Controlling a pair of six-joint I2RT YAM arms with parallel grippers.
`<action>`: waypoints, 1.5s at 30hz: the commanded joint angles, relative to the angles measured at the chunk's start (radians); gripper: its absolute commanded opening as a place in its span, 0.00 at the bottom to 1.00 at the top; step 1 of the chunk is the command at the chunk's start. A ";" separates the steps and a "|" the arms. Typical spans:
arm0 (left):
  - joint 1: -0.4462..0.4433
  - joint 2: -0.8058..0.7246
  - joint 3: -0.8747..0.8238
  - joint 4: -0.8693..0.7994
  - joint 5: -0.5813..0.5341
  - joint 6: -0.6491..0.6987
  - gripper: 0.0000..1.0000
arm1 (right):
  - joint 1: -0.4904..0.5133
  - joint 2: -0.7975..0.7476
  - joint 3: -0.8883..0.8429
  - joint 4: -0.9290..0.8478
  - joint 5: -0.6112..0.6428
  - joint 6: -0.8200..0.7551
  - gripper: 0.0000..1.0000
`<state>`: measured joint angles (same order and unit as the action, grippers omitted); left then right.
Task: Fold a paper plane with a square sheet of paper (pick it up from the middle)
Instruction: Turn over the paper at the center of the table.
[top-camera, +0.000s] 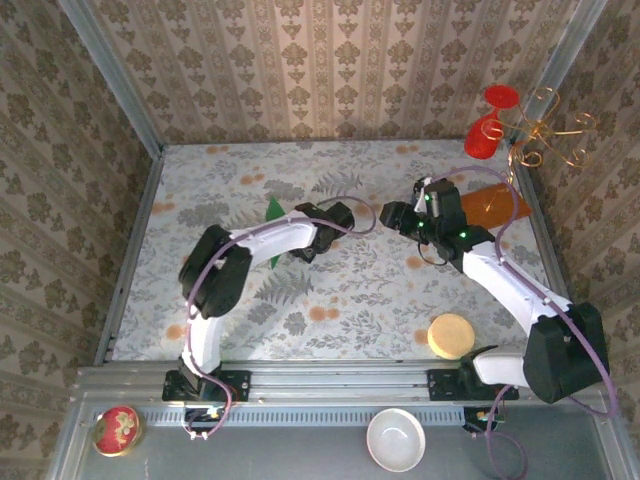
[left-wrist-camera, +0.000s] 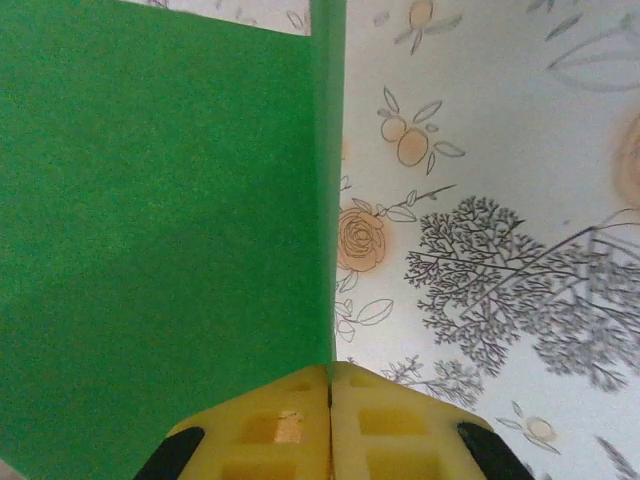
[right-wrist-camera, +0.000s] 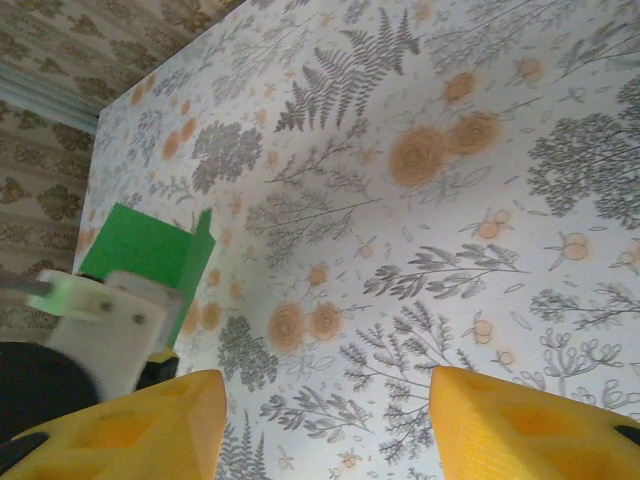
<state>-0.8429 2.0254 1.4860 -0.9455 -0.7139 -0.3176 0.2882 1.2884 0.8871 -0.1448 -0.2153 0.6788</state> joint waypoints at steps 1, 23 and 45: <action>-0.019 0.060 0.046 -0.118 -0.104 -0.029 0.08 | -0.010 -0.017 -0.011 -0.024 0.011 -0.018 0.58; -0.027 0.153 0.052 0.032 0.151 -0.082 0.17 | -0.018 0.022 -0.030 0.005 -0.045 0.015 0.58; -0.002 -0.265 -0.241 0.441 0.769 -0.330 0.43 | -0.018 0.029 -0.045 0.030 -0.005 0.036 0.63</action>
<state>-0.8623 1.8217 1.2991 -0.6117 -0.0792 -0.5777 0.2771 1.3048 0.8364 -0.1314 -0.2337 0.7101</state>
